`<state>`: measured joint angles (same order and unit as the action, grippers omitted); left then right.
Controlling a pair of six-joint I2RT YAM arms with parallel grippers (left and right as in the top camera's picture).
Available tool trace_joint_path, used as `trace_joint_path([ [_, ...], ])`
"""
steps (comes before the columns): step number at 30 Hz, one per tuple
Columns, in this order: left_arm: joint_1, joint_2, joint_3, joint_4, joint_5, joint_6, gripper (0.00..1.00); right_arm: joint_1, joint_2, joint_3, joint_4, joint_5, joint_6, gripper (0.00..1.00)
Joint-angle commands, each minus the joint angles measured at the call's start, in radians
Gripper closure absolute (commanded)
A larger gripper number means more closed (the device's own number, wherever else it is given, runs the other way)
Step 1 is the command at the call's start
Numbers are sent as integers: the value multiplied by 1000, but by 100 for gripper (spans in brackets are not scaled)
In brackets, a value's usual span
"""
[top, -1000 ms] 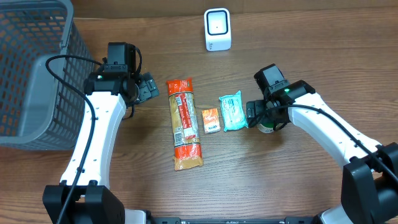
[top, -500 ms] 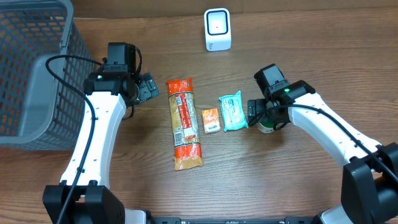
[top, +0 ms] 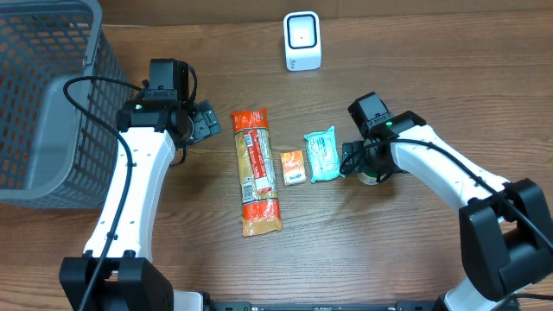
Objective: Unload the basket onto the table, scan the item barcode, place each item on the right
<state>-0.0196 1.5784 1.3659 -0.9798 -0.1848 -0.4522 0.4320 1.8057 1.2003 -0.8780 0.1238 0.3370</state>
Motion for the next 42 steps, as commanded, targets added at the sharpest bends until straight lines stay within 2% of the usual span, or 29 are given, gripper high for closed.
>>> trace_joint_path([
  [1,0,5,2,1,-13,11,0,-2,-3,-3,14,14,7,1],
  [11,0,5,2,1,-13,11,0,-2,-2,-3,21,22,7,6],
  [21,0,5,2,1,-13,11,0,-2,-2,-3,21,22,7,20],
  [42,0,5,2,1,-13,11,0,-2,-2,-36,45,21,8,19],
])
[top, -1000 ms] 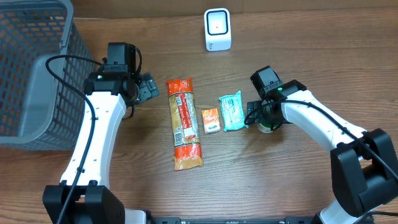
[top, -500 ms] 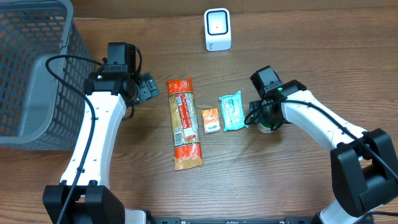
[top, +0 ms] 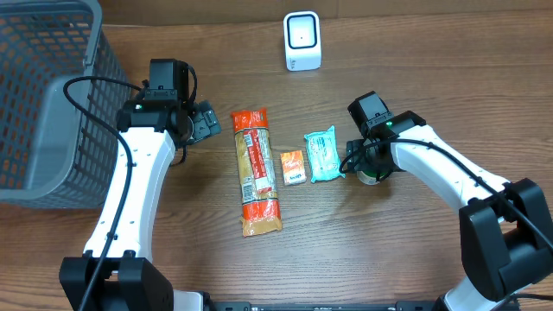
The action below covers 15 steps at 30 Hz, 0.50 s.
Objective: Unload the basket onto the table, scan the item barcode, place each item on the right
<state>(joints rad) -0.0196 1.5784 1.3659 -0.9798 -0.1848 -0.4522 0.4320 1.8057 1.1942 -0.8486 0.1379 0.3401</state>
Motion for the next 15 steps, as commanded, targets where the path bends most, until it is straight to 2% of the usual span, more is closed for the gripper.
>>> trace_joint_path([
  [1,0,5,2,1,-13,11,0,-2,-2,-42,27,7,5,19],
  [10,0,5,2,1,-13,11,0,-2,-3,-54,33,11,3,21],
  [12,0,5,2,1,-13,11,0,-2,-3,-54,33,11,0,30],
  [15,0,5,2,1,-13,11,0,-2,-3,-54,39,11,0,34],
])
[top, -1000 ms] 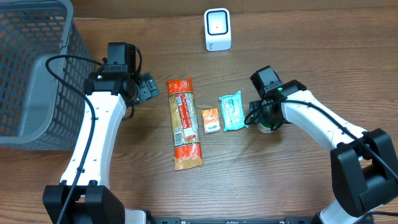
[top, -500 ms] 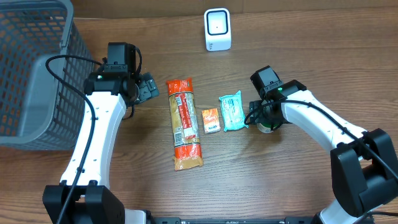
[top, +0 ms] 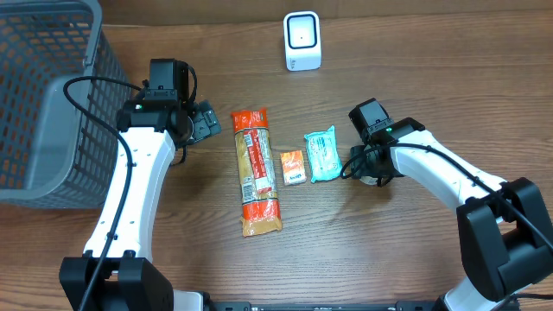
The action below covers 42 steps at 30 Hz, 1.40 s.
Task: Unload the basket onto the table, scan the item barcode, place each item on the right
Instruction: 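Lift the green-lidded jar and carry it up toward the white scanner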
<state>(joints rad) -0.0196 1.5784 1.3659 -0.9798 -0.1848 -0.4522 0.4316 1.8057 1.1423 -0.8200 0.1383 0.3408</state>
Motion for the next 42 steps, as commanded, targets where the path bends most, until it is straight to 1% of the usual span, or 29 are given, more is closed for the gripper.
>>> trace_joint_path([
  [1,0,5,2,1,-13,11,0,-2,-3,-2,13,11,0,34],
  [3,0,5,2,1,-13,11,0,-2,-3,-2,19,10,0,34],
  [7,0,5,2,1,-13,11,0,-2,-3,-2,30,11,0,41],
  [8,0,5,2,1,-13,11,0,-2,-3,0,31,11,0,47],
  [9,0,5,2,1,-13,11,0,-2,-3,6,30,10,0,60],
  [11,0,5,2,1,-13,11,0,-2,-3,19,25,10,0,70],
  [13,0,5,2,1,-13,11,0,-2,-14,55,6,11,-1,73],
  [18,0,5,2,1,-13,11,0,-2,-70,138,-89,10,-8,73],
  [22,0,5,2,1,-13,11,0,0,-154,190,-156,8,-42,74],
  [26,0,5,2,1,-13,11,0,-2,-205,241,-222,-67,-61,74],
  [33,0,5,2,1,-13,11,0,-2,-188,428,-391,-129,-88,74],
  [39,0,5,2,1,-13,11,0,-2,-94,711,-573,-172,-96,75],
  [42,0,5,2,1,-13,11,0,-2,-36,812,-611,-216,-141,75],
])
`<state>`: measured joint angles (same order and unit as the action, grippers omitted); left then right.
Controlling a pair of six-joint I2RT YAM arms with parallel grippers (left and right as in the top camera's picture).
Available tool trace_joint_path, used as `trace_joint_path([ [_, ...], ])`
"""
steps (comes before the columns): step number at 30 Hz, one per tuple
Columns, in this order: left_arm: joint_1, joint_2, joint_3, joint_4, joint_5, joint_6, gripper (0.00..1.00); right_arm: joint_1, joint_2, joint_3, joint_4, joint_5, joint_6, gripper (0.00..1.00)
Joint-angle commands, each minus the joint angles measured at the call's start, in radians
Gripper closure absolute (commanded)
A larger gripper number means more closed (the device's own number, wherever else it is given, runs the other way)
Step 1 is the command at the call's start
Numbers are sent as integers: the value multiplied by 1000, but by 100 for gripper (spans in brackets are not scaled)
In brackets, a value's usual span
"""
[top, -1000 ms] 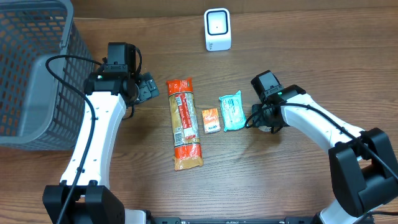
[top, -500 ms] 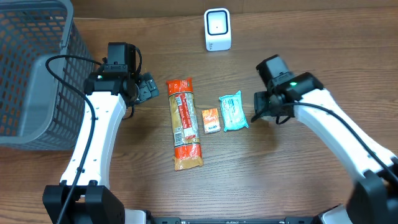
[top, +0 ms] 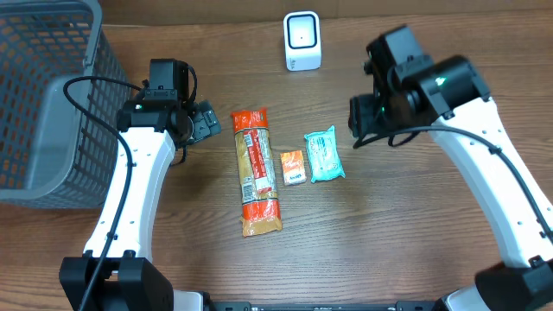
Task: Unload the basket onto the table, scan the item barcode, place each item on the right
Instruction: 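Lift the green-lidded jar and carry it up toward the white scanner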
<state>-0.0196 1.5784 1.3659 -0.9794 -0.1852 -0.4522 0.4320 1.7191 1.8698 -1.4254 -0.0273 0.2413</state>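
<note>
The white barcode scanner [top: 302, 41] stands at the table's far edge. My right gripper [top: 359, 117] is raised high over the table, to the right of the scanner and nearer than it. It points down, and the wrist hides most of its fingers and whatever is between them. On the table lie a long orange pasta pack [top: 256, 173], a small orange packet [top: 294, 166] and a teal pouch [top: 324, 154]. My left gripper [top: 207, 121] rests open just left of the pasta pack, holding nothing.
A grey wire basket [top: 34, 95] fills the far left corner, beside the left arm. Cables hang from both arms.
The right arm has risen from the table and moved back towards the scanner. The small round can that lay under its gripper, right of the teal pouch, is gone from that spot. The left arm has not moved.
The right gripper was down at a small round can right of the teal pouch, and it stayed there over the two later moments with slight shifts. Now it is raised near the scanner and the can has left the table. The other items stayed put.
</note>
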Motion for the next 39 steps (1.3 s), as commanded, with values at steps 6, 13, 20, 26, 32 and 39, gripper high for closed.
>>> trace_joint_path([
  [6,0,5,2,0,-13,11,0,-1,109,84,161,-53,-41,75],
  [13,0,5,2,0,-13,11,0,-1,174,21,468,-52,-95,75],
  [20,0,5,2,0,-13,11,0,-1,303,20,773,-40,-89,75],
  [26,0,5,2,0,-13,11,0,-1,397,120,859,16,-88,77],
  [32,0,5,2,0,-13,11,0,-1,446,119,1014,56,-90,78],
  [39,0,5,2,0,-13,11,0,-1,568,119,1238,60,-90,80],
])
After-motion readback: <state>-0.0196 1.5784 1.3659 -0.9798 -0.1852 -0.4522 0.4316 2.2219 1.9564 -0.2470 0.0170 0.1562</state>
